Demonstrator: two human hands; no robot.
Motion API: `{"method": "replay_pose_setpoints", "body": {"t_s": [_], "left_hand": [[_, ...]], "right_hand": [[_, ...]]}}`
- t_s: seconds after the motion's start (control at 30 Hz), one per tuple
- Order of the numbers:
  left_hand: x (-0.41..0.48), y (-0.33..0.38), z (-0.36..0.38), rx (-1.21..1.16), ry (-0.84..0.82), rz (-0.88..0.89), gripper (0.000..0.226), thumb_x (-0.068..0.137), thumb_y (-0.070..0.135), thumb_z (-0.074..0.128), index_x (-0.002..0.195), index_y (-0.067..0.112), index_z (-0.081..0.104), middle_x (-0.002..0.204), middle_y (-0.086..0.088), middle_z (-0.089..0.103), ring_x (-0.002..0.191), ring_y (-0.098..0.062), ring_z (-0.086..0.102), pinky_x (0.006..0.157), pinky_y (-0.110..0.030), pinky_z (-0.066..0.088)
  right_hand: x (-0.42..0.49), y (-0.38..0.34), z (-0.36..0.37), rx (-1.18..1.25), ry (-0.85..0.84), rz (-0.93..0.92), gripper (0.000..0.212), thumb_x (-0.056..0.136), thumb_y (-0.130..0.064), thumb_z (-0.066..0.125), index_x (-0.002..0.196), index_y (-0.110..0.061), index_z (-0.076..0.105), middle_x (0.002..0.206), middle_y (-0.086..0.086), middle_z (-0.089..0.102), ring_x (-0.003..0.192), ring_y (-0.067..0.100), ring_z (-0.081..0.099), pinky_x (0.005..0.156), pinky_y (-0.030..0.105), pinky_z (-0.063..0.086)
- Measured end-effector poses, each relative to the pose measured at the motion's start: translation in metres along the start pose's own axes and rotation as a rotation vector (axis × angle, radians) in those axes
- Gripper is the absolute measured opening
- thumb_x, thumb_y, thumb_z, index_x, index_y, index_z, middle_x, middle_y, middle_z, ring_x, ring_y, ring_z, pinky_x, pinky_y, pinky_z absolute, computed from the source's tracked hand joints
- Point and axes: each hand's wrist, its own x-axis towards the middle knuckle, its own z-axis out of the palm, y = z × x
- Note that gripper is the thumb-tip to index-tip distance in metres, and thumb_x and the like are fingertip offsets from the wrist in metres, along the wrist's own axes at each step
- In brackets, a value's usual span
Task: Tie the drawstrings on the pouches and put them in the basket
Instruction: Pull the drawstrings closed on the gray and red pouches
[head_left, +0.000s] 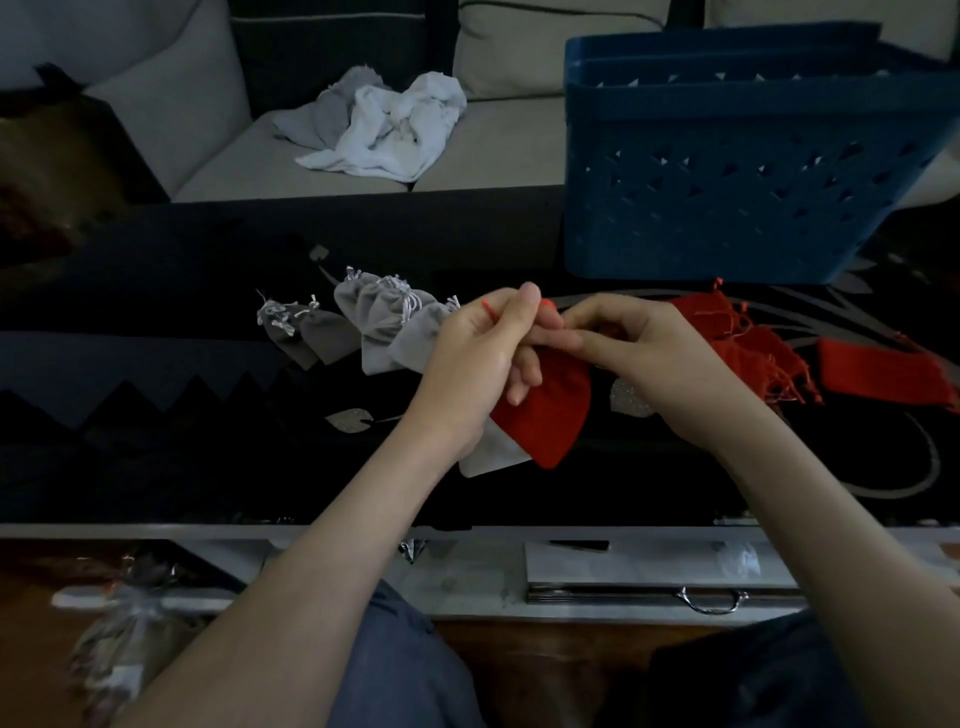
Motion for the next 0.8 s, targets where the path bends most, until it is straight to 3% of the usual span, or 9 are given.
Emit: {"method": "replay_pose_setpoints", "body": {"t_s": [0.13,0.2,0.27,0.37,0.57,0.67,0.8], "left_hand": [[0.001,-0.004,-0.005,0.213,-0.041,0.106,0.016,0.098,0.016,0.049,0.097,0.018,0.065,0.078,-0.011,0.066,0.055,-0.014,0.051,0.047,-0.019,0.041],[0.002,-0.005,-0.006,0.287,-0.084,0.173,0.019,0.097,0.006,0.049,0.102,0.019,0.062,0.094,-0.006,0.071,0.081,-0.01,0.066,0.07,-0.019,0.051],[0.004,-0.008,-0.005,0.386,-0.094,0.234,0.022,0.094,0.003,0.052,0.104,0.022,0.06,0.101,0.003,0.07,0.095,-0.009,0.066,0.085,-0.022,0.051],[0.006,-0.01,-0.007,0.562,-0.031,0.277,0.022,0.091,0.01,0.06,0.104,0.028,0.06,0.096,0.016,0.066,0.076,-0.015,0.059,0.074,-0.022,0.048],[0.01,-0.013,-0.01,0.609,-0.021,0.169,0.013,0.089,0.01,0.063,0.087,0.023,0.066,0.078,0.013,0.062,0.064,0.008,0.054,0.064,-0.009,0.04],[0.009,-0.013,-0.008,0.605,0.009,0.154,0.018,0.09,0.015,0.062,0.08,0.029,0.065,0.076,0.015,0.064,0.072,0.006,0.059,0.07,-0.012,0.044],[0.007,-0.014,-0.003,0.663,0.04,0.192,0.017,0.095,0.023,0.056,0.086,0.022,0.07,0.078,0.015,0.065,0.08,0.0,0.061,0.08,-0.023,0.047]], "right_hand": [[-0.001,-0.001,-0.001,0.091,0.012,0.066,0.011,0.087,-0.012,0.063,0.092,-0.018,0.07,0.097,0.012,0.071,0.087,0.012,0.064,0.084,0.028,0.052],[-0.002,-0.001,-0.002,0.085,0.003,0.093,0.011,0.087,-0.014,0.064,0.092,-0.021,0.07,0.098,0.01,0.071,0.087,0.01,0.065,0.082,0.025,0.052],[-0.003,-0.002,-0.002,0.06,-0.019,0.108,0.008,0.088,-0.014,0.063,0.09,-0.019,0.069,0.088,0.004,0.071,0.078,0.002,0.064,0.071,0.014,0.051],[-0.004,-0.003,-0.001,0.078,-0.005,0.115,0.007,0.089,-0.011,0.061,0.088,-0.01,0.068,0.067,-0.009,0.063,0.057,-0.007,0.055,0.054,0.006,0.039],[-0.006,-0.007,-0.004,0.167,0.029,0.128,0.007,0.089,-0.004,0.059,0.09,0.001,0.064,0.054,-0.011,0.058,0.048,-0.005,0.051,0.048,0.006,0.036],[-0.006,-0.008,-0.002,0.148,0.025,0.104,0.002,0.088,-0.005,0.061,0.088,-0.006,0.063,0.061,-0.006,0.06,0.05,-0.004,0.052,0.049,0.006,0.037],[-0.004,-0.006,0.002,0.169,0.056,0.054,0.013,0.087,-0.003,0.062,0.098,-0.008,0.059,0.056,-0.008,0.06,0.052,-0.004,0.055,0.053,0.006,0.04]]}}
